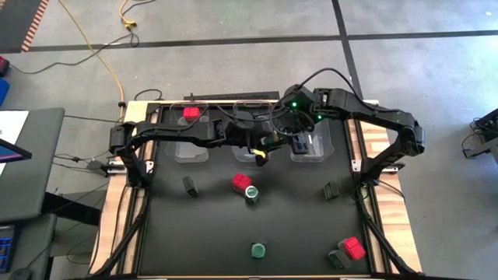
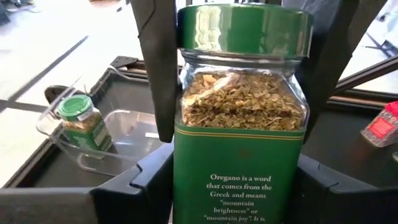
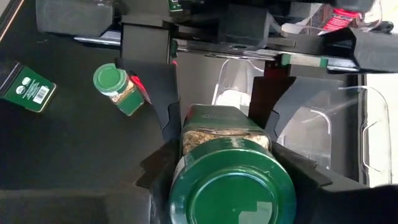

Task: Sort spices by type
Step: Put the green seasoning bottle into the right transparent bin

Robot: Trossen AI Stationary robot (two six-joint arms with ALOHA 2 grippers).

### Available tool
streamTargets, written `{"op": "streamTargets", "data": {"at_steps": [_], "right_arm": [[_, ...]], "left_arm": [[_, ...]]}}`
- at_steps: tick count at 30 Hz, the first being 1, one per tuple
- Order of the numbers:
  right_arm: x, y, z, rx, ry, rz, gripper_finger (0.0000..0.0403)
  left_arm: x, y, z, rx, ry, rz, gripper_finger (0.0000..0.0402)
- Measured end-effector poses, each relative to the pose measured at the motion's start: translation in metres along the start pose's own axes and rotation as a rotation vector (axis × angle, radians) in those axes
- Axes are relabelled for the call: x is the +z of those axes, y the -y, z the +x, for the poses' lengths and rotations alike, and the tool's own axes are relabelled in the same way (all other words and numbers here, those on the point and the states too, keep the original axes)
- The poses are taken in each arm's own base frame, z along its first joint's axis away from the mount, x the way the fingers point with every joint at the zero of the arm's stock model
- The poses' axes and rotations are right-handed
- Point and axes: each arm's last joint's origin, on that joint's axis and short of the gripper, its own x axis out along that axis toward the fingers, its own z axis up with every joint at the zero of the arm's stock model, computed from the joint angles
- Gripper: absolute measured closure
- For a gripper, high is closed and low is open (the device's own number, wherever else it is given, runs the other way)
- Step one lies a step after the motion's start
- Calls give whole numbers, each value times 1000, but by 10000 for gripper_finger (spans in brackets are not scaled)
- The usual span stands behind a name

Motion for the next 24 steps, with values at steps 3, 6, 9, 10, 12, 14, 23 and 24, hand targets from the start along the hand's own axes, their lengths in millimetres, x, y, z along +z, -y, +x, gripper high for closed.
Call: {"op": "streamTargets", "data": {"at_steps": [3, 6, 9, 10, 12, 14, 23, 24], "right_arm": [[-1, 0, 0, 4, -6, -3, 180], [-1, 0, 0, 6, -10, -1, 180], [-1, 0, 0, 6, -10, -1, 180], [-1, -1, 0, 7, -10, -1, 180], [-1, -1, 0, 7, -11, 0, 180], [-3, 1, 0, 7, -19, 7, 180], [-24, 15, -10, -17, -144, 137, 180], [-28, 17, -14, -24, -155, 158, 180]], "left_arm": [[-1, 0, 0, 0, -14, -38, 173], [-2, 1, 0, 0, -20, -88, 171], [-1, 1, 0, 0, -20, -104, 170], [-1, 1, 0, 1, -19, -101, 169], [-1, 1, 0, 2, -19, -100, 164], [-1, 1, 0, 2, -19, -107, 153], [-1, 0, -1, 14, -19, 25, 116], [-1, 0, -1, 12, -17, 54, 116]]}}
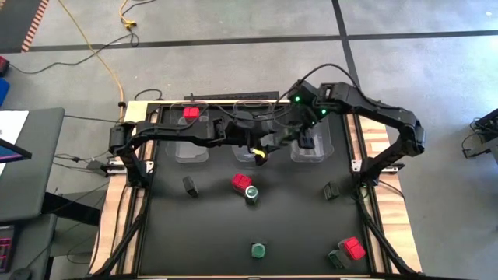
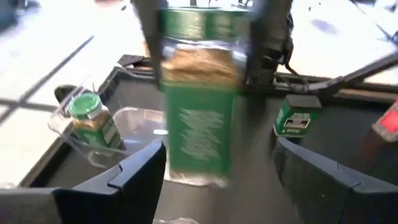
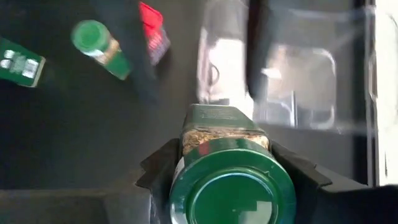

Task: Sort spices by type
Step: Put the green seasoning bottle into the right transparent bin

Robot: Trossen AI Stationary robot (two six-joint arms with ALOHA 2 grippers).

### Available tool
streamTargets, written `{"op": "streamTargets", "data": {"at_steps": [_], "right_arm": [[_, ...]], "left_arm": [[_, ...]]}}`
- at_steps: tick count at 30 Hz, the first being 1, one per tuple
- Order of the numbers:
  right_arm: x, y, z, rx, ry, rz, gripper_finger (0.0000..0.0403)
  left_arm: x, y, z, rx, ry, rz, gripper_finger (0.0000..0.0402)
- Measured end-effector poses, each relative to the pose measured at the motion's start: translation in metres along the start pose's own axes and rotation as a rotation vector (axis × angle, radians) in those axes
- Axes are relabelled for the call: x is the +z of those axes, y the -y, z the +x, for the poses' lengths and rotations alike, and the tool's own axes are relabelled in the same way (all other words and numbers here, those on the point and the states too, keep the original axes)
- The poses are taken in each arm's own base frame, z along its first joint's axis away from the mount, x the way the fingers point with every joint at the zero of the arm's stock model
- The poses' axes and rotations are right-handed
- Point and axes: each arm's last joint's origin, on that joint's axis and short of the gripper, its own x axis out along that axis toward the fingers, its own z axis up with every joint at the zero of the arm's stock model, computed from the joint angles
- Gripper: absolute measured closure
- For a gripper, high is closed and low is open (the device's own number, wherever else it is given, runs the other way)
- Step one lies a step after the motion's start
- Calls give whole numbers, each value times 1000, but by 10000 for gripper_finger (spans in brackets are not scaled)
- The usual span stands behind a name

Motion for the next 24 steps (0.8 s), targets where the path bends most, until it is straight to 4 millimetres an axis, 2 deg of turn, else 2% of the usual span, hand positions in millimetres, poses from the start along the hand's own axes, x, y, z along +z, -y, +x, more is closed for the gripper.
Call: {"op": "streamTargets", "data": {"at_steps": [8, 10, 13, 18, 24], "right_arm": [[-42, 20, -17, -68, -125, 132, 180], [-56, 25, -20, -91, -127, 163, 180], [-81, 33, -19, -123, -141, 222, 180], [-110, 49, -5, -152, -169, 237, 180], [-116, 74, 25, -133, -282, 248, 180]], "left_arm": [[12, 0, -26, -7, -27, -10, 116], [17, 0, -34, -7, -16, -2, 116], [11, 0, -46, -18, 20, 9, 116], [-14, 1, -58, -20, 106, -15, 116], [-20, 1, -78, -21, 160, -21, 116]]}}
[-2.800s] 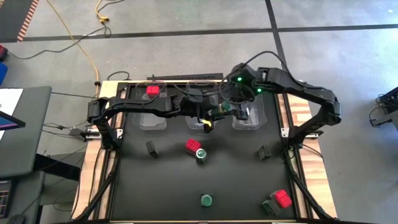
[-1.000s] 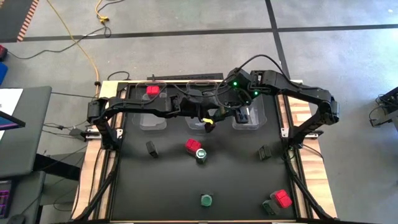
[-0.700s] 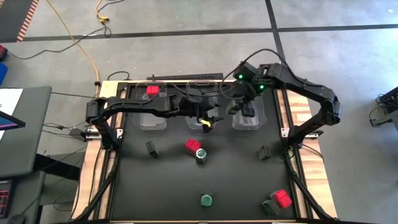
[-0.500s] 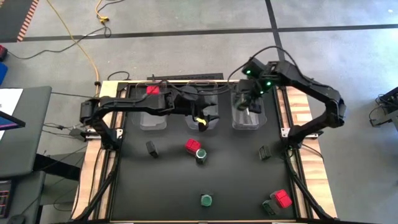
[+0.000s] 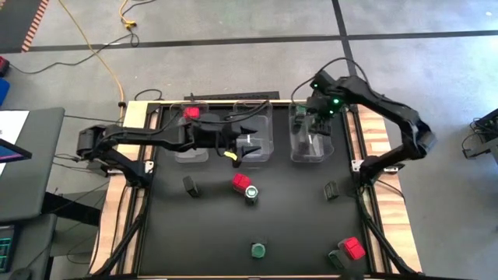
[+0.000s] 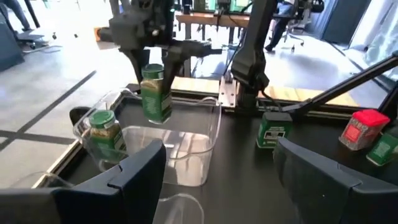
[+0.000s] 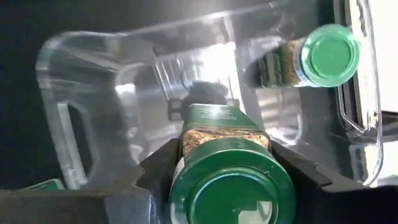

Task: Sort spices by type
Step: Put the green seasoning bottle into the right transparent bin

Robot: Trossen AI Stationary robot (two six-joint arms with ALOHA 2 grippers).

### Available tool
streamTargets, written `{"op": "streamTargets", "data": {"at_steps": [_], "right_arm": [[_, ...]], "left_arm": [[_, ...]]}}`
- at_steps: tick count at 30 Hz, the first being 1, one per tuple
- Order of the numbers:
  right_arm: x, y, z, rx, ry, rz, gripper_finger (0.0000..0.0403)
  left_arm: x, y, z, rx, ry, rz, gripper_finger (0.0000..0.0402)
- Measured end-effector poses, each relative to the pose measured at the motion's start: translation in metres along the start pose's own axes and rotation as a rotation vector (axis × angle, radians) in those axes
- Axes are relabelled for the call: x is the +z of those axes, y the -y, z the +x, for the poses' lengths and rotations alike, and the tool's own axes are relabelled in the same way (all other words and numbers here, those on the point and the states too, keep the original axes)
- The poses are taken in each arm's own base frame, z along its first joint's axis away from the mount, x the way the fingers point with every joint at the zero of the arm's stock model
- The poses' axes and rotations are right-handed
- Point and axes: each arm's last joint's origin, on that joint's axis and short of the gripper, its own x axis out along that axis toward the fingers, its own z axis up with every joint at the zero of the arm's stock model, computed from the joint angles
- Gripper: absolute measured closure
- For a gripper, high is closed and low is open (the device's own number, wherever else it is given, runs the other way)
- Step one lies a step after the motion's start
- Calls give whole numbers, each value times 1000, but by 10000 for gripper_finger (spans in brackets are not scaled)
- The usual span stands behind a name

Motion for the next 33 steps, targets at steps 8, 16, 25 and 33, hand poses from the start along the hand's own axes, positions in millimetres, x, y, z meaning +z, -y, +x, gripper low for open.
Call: {"op": "streamTargets", "data": {"at_steps": [8, 16, 25, 33], "right_arm": [[14, 17, 38, -33, -93, -61, 180], [10, 39, 52, -41, -104, -91, 180], [-1, 60, 58, -57, -106, -46, 180], [-1, 63, 61, -58, -99, -28, 180]], "left_arm": [[-2, 0, -7, -1, -29, 14, 116], [-4, 0, -10, -1, -74, 22, 116], [-5, -6, -10, 17, -80, 30, 116], [-4, -9, -10, 27, -64, 23, 116]]}}
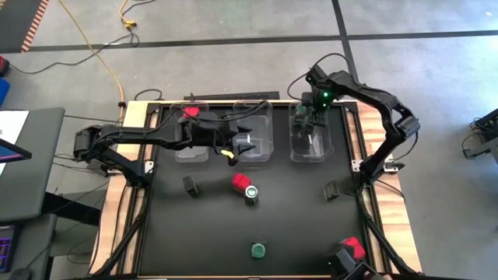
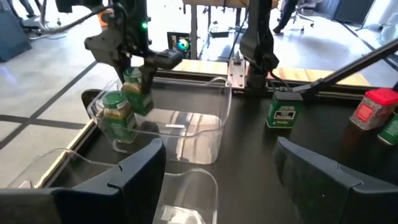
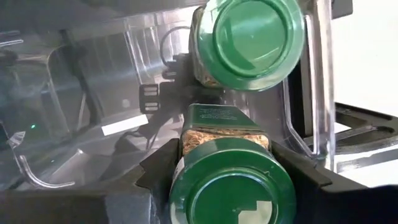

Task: Sort spices by type
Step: Put the green seasoning bottle into the right transparent bin

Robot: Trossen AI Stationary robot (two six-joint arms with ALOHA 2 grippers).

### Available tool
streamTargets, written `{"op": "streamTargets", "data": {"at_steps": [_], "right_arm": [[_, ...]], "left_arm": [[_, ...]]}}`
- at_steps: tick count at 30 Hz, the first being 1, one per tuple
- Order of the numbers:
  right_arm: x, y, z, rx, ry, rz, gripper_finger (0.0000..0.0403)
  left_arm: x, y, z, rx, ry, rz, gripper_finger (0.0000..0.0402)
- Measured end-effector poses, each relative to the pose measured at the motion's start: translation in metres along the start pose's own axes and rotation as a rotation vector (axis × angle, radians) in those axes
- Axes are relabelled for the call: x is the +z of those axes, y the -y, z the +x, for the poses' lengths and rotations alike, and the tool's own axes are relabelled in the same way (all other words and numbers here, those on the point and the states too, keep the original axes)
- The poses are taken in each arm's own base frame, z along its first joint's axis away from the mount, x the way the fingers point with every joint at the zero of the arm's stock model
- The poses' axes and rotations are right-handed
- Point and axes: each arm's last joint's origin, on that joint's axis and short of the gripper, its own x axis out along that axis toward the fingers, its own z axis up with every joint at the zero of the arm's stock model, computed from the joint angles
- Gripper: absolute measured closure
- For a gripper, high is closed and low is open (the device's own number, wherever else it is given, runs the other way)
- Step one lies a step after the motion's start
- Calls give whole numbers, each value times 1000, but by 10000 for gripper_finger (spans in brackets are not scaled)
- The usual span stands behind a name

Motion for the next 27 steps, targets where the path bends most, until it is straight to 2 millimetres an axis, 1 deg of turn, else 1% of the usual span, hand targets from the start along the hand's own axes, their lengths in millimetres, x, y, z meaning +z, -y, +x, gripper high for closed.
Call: {"op": "streamTargets", "data": {"at_steps": [8, 19, 24, 27], "right_arm": [[1, 3, 20, 47, -51, 29, 180], [-1, 12, 22, 23, -33, 86, 180], [0, 12, 22, 17, -26, 91, 153], [-1, 12, 22, 18, -27, 91, 156]], "left_arm": [[1, 0, 0, -5, 13, -9, 116], [1, 1, 0, -20, 14, -39, 116], [1, 1, 0, -20, 14, -47, 116], [1, 2, 0, -24, 14, -47, 116]]}}
